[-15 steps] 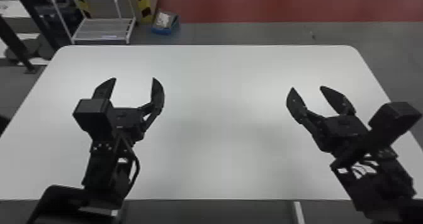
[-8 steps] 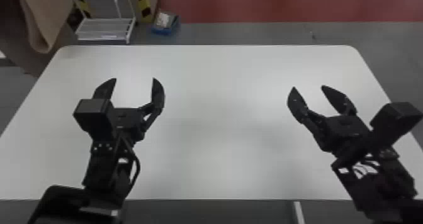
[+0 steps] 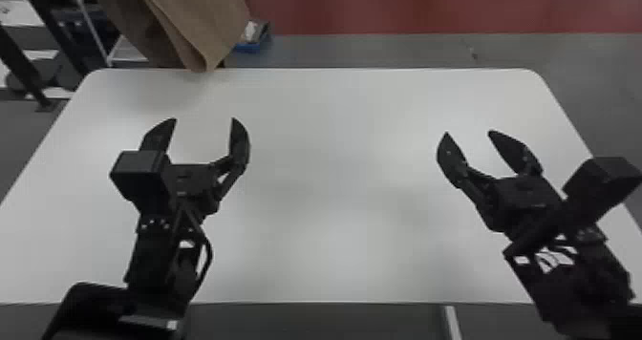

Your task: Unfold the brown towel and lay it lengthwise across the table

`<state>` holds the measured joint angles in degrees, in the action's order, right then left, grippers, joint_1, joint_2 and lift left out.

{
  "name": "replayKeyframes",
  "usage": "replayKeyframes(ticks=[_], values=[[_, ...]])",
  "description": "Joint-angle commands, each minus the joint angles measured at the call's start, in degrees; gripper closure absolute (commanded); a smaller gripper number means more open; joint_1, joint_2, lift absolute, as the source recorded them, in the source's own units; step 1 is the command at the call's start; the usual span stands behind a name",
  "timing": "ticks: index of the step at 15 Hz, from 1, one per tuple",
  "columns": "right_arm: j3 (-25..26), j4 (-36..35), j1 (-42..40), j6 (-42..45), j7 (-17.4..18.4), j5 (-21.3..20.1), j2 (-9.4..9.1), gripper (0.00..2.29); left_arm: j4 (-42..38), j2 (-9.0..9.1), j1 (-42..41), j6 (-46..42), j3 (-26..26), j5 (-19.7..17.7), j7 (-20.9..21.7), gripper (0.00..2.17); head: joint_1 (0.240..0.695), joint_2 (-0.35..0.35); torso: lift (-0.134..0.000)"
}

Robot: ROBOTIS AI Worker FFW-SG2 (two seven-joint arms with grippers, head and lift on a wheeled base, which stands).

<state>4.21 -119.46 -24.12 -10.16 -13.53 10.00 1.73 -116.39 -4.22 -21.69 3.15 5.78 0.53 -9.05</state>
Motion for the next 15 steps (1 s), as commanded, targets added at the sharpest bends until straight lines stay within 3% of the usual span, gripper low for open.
replayKeyframes(ticks=[1,15], values=[[-0.1,-0.1,0.0,-0.2,0.0,0.0,-0.06,0.26,-0.1,0.0,0.0,0.0,0.0,0.0,0.0,0.09,0.695,-0.001,-0.122],[0.1,-0.1,0.0,-0.2,0.1,0.4,-0.15,0.26,0.0,-0.09,-0.2,0.0,0.2,0.1,0.0,0.09,0.695,-0.002,-0.122]])
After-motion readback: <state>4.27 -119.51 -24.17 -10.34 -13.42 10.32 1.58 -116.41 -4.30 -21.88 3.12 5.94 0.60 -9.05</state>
